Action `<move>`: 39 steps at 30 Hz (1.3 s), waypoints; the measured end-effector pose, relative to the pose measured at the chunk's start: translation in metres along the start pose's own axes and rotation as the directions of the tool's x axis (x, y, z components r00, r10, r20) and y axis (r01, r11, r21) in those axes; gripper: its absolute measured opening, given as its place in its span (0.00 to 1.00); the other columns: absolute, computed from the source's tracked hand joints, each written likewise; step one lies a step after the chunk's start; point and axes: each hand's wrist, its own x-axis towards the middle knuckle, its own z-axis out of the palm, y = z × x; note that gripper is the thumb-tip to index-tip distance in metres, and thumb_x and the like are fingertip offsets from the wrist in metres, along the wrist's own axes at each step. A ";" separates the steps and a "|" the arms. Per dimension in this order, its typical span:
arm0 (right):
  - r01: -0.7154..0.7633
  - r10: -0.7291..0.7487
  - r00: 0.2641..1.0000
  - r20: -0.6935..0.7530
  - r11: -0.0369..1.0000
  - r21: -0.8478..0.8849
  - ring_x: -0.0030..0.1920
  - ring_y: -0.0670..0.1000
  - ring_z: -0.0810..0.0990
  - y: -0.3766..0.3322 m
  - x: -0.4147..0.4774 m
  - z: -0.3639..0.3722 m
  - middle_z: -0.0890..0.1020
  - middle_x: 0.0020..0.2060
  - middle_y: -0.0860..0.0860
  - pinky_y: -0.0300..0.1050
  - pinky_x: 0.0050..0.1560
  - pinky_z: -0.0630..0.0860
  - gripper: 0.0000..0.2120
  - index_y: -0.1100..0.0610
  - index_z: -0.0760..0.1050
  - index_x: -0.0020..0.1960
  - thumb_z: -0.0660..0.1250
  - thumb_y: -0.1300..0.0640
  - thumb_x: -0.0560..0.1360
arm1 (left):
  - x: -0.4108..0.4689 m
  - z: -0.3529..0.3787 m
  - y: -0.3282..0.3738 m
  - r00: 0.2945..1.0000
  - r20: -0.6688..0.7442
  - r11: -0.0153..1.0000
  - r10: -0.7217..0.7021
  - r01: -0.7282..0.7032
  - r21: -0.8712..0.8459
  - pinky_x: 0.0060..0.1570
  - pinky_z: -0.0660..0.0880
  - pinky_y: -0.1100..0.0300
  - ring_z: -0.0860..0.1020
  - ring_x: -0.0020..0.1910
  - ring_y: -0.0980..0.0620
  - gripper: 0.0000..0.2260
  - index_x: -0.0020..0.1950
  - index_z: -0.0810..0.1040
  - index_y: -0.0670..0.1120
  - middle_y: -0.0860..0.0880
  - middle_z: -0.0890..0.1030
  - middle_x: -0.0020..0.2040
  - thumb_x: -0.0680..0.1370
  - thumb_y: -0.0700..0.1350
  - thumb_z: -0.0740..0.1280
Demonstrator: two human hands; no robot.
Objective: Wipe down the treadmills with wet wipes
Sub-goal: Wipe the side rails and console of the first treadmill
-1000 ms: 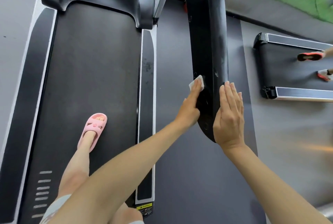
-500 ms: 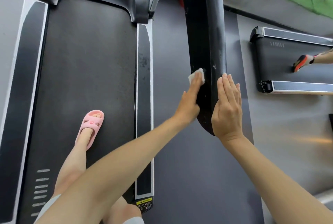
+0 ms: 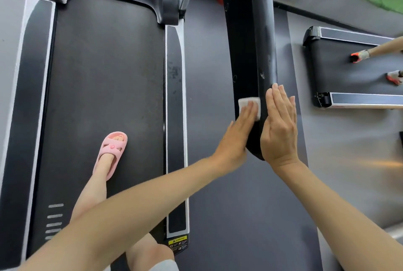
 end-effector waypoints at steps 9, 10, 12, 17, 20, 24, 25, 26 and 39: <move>0.010 -0.008 0.979 0.203 1.000 -0.007 0.77 0.54 0.54 0.007 0.004 -0.016 0.61 0.75 0.59 0.47 0.77 0.41 0.25 0.65 0.59 0.75 0.49 0.68 0.78 | 0.048 -0.025 0.009 0.990 -0.063 0.989 -0.123 0.117 -0.090 0.73 0.49 0.36 0.43 0.77 0.57 0.46 0.77 0.35 0.59 0.60 0.38 0.78 0.73 0.26 0.58; 0.021 -0.017 0.969 0.245 1.000 -0.013 0.77 0.52 0.51 0.008 0.002 -0.021 0.59 0.76 0.58 0.47 0.77 0.40 0.26 0.64 0.57 0.76 0.49 0.66 0.78 | 0.043 -0.023 0.011 0.991 -0.058 0.989 -0.117 0.111 -0.097 0.74 0.49 0.37 0.43 0.77 0.57 0.46 0.77 0.34 0.59 0.61 0.38 0.78 0.74 0.27 0.58; -0.006 0.004 0.958 0.285 1.000 0.004 0.78 0.50 0.47 0.007 -0.008 -0.027 0.54 0.78 0.55 0.48 0.77 0.38 0.27 0.62 0.52 0.78 0.48 0.62 0.79 | 0.014 -0.006 0.018 0.993 -0.047 0.989 -0.109 0.103 -0.106 0.75 0.49 0.40 0.44 0.78 0.57 0.42 0.78 0.37 0.55 0.61 0.38 0.77 0.77 0.29 0.58; -0.168 0.133 0.957 0.258 0.979 0.120 0.78 0.46 0.47 -0.012 -0.041 -0.026 0.56 0.77 0.53 0.48 0.77 0.41 0.25 0.62 0.54 0.77 0.45 0.57 0.82 | -0.065 0.034 0.034 0.989 0.050 0.983 -0.139 0.144 -0.111 0.76 0.45 0.46 0.39 0.75 0.64 0.48 0.70 0.30 0.70 0.70 0.34 0.73 0.75 0.24 0.52; -0.198 0.162 0.957 0.241 0.971 0.136 0.77 0.45 0.51 -0.012 -0.037 -0.029 0.59 0.75 0.51 0.44 0.77 0.41 0.24 0.63 0.59 0.75 0.45 0.59 0.81 | -0.041 0.018 0.027 0.982 0.043 0.975 -0.186 0.190 -0.112 0.76 0.45 0.45 0.40 0.75 0.67 0.49 0.72 0.32 0.67 0.71 0.36 0.73 0.73 0.23 0.53; -0.212 0.151 0.936 0.317 0.963 0.168 0.76 0.44 0.54 -0.004 -0.030 -0.037 0.60 0.74 0.50 0.38 0.76 0.42 0.25 0.60 0.60 0.75 0.45 0.62 0.79 | -0.019 0.002 0.031 0.968 0.027 0.951 -0.250 0.250 -0.182 0.76 0.42 0.45 0.40 0.70 0.75 0.47 0.75 0.36 0.62 0.73 0.37 0.72 0.71 0.22 0.51; -0.215 0.150 0.933 0.327 0.961 0.174 0.76 0.45 0.55 -0.003 -0.029 -0.038 0.61 0.74 0.50 0.37 0.76 0.43 0.25 0.60 0.62 0.75 0.45 0.62 0.79 | -0.025 0.005 0.037 0.965 0.040 0.945 -0.259 0.262 -0.194 0.76 0.42 0.46 0.40 0.70 0.75 0.48 0.75 0.36 0.63 0.74 0.37 0.71 0.70 0.22 0.51; -0.230 0.159 0.930 0.331 0.955 0.186 0.76 0.46 0.56 -0.003 -0.028 -0.040 0.63 0.74 0.51 0.36 0.75 0.43 0.25 0.60 0.63 0.74 0.46 0.63 0.79 | -0.035 0.011 0.042 0.961 0.063 0.936 -0.270 0.277 -0.218 0.76 0.43 0.47 0.40 0.71 0.75 0.49 0.74 0.36 0.65 0.75 0.37 0.71 0.69 0.21 0.51; -0.394 0.250 0.862 0.442 0.878 0.273 0.73 0.40 0.57 -0.005 -0.015 -0.054 0.64 0.74 0.52 0.29 0.71 0.38 0.34 0.57 0.66 0.73 0.50 0.78 0.71 | -0.020 -0.003 0.057 0.883 0.112 0.624 -0.455 0.406 -0.667 0.69 0.56 0.71 0.59 0.67 0.76 0.21 0.77 0.55 0.61 0.69 0.60 0.72 0.84 0.50 0.50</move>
